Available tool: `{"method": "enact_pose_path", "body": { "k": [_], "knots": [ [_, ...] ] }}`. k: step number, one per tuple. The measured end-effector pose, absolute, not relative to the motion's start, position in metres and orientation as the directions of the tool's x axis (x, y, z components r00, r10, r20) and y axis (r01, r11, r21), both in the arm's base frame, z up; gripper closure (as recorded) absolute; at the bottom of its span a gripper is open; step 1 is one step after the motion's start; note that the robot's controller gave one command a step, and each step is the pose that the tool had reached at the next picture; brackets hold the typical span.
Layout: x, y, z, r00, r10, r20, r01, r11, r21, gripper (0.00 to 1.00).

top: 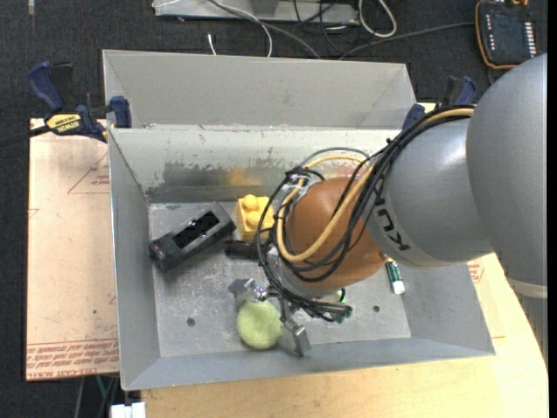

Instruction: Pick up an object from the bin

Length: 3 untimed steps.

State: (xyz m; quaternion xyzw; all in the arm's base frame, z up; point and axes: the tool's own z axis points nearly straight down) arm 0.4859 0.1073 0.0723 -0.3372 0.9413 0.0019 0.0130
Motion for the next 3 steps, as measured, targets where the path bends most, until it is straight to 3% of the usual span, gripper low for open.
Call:
{"method": "enact_pose_path", "body": {
  "k": [1,2,3],
  "knots": [
    [0.48,0.116,0.07,-0.963,-0.269,-0.014,-0.269,0.963,0.003,1.0],
    [0.48,0.116,0.071,-0.963,-0.268,-0.014,-0.268,0.963,0.004,1.0],
    [0.483,0.117,0.195,-0.963,-0.267,-0.024,-0.267,0.964,0.004,1.0]
  ]
}}
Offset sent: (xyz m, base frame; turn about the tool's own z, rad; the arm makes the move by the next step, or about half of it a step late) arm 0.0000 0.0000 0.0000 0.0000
